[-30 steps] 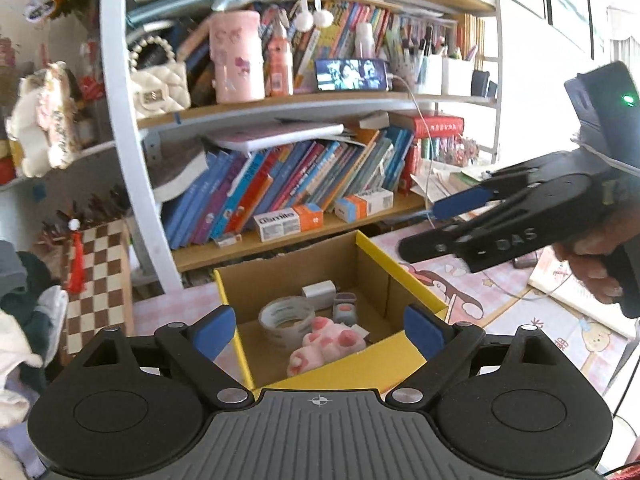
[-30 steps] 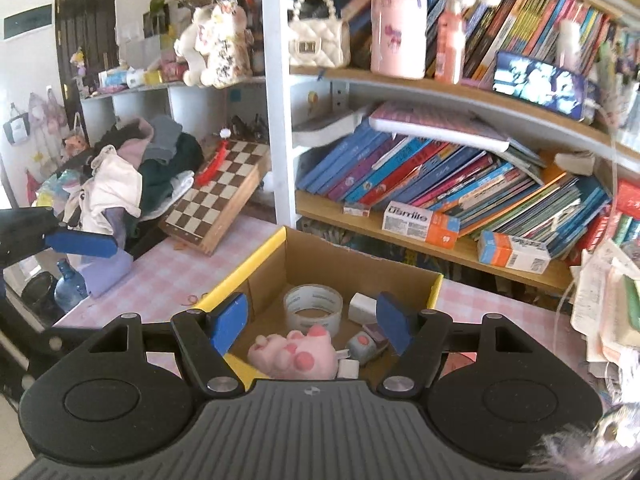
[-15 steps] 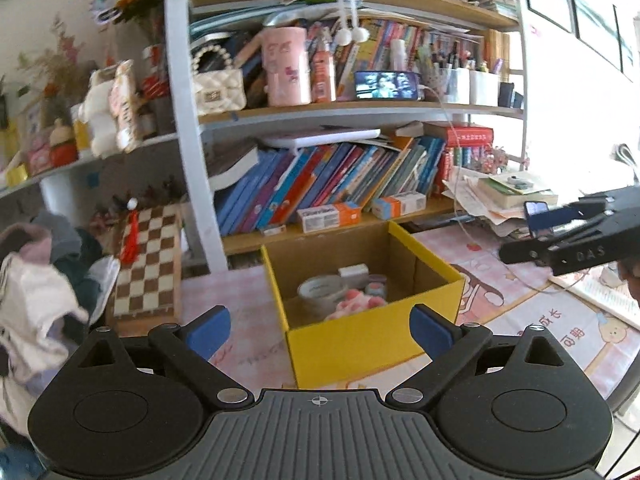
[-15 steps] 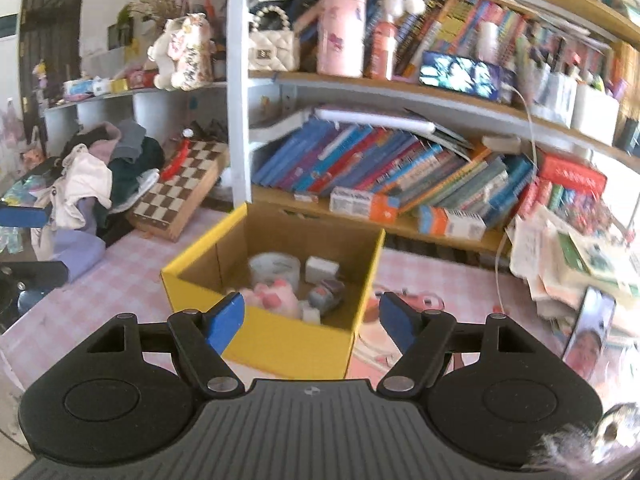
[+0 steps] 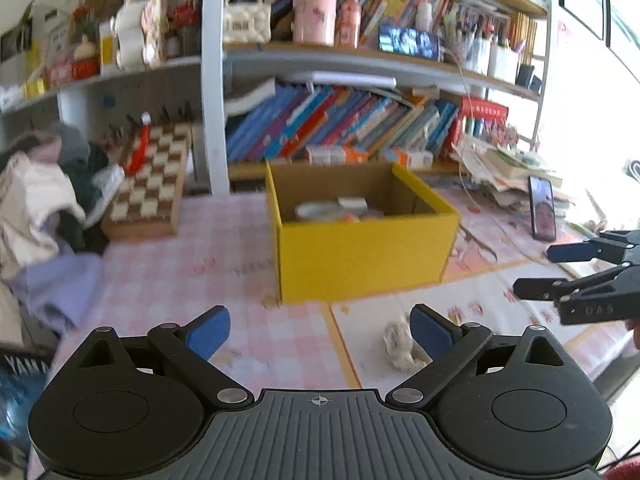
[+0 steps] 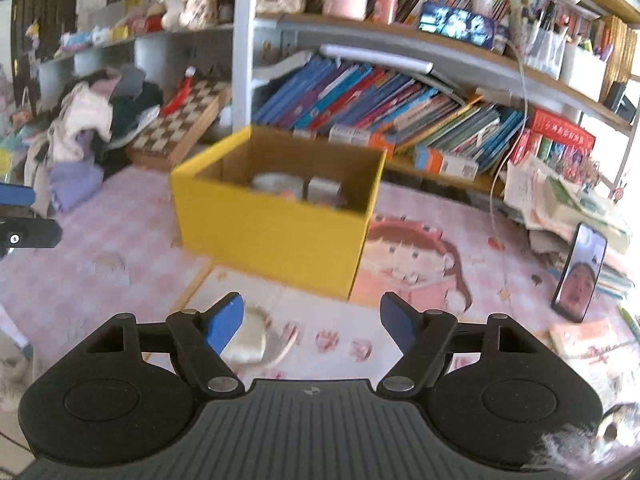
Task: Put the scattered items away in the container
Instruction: 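Withdraw both open tools from the box toward the white watch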
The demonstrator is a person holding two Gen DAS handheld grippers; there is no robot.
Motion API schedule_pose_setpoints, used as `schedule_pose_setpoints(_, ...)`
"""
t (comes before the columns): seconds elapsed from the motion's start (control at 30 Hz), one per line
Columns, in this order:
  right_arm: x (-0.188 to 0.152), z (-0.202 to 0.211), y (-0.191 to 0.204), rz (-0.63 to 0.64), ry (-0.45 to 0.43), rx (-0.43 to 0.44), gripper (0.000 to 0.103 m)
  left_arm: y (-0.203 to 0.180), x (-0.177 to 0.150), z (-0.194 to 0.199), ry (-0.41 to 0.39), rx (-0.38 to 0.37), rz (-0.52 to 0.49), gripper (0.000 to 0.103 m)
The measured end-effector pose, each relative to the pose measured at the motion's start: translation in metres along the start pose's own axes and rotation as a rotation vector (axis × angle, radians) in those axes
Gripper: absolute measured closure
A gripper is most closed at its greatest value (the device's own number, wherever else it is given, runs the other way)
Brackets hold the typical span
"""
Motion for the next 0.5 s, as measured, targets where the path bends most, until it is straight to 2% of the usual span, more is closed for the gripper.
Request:
schedule_pose_setpoints(0.3, -0.033, -0.003, 0.031, 0.013, 0.048, 0.017, 0.029, -0.012, -0.038, -0.012, 0.086, -0.032, 0.028, 0.005)
schedule_pose_setpoints(0.5, -0.049, -0.006, 0.039, -0.039, 0.081, 0.037, 0.034, -0.023, -0.053, -0.02, 0.116, -0.053, 0.01, 0.005)
Point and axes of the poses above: each gripper's, at about its wrist camera, not at the fingertips, and z roughly against the way its jaws point, y to its left, x to its top, the point moved 3 cm from there along -z, roughly the way its jaws point, and after that the axes turned 10 degrees about z, right-handed, at the moved point
